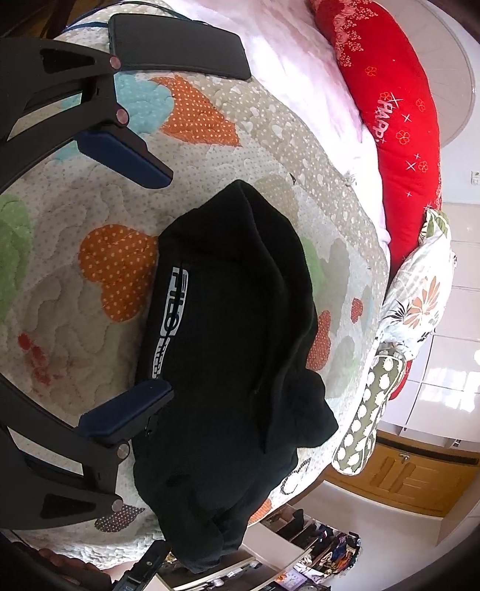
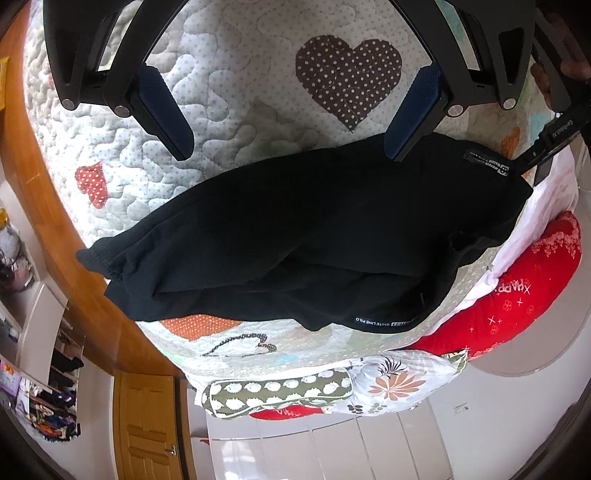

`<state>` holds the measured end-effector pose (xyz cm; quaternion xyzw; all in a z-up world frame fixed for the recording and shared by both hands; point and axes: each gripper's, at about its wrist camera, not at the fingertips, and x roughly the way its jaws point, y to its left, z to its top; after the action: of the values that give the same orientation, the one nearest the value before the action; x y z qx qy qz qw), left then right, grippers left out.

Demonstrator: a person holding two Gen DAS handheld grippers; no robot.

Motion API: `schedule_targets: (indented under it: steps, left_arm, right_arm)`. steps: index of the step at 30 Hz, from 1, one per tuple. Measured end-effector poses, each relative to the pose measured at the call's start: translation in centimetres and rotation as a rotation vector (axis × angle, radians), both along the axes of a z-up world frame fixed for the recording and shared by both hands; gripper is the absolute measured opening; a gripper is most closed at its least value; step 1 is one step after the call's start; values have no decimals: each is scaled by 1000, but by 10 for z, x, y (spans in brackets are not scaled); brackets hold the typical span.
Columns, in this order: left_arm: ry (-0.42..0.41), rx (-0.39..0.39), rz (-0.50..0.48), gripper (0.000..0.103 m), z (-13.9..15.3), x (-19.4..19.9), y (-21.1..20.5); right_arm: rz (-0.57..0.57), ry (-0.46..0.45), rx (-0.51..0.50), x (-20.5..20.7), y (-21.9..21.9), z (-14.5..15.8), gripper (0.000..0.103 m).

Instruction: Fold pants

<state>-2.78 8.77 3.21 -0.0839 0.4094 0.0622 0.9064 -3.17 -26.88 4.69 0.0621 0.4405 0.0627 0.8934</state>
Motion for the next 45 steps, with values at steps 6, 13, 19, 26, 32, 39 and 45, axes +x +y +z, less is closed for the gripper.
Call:
schedule_targets:
  steps: [6,13,19,26,32,39,45]
  left_arm:
    - [12,-10,19,103,-8,13,12]
    - [40,-14,44,103,-18,38,27]
    - [68,-35,8,91,-30,61,26]
    - [25,-126,-33,9,-6,46,37]
    - [7,-137,-54,9,14,9,52]
    - [48,-148,-27,9,-1,-6,58]
    - [74,-129,-12,9,-10,-5,58]
  right_arm:
    - [-10,12,61,9,-2,-9,103]
    - [-36,43,103,30,-1,-27,103]
    - [-30,0,135,42,2,-29,58]
    - [43,-8,233,22,0,-12,6]
    - [108,-5,236,-24,-1,7,4]
    - [127,45,249,-42,-1,-2,4]
    - [107,51,244,-39,-3,-16,13]
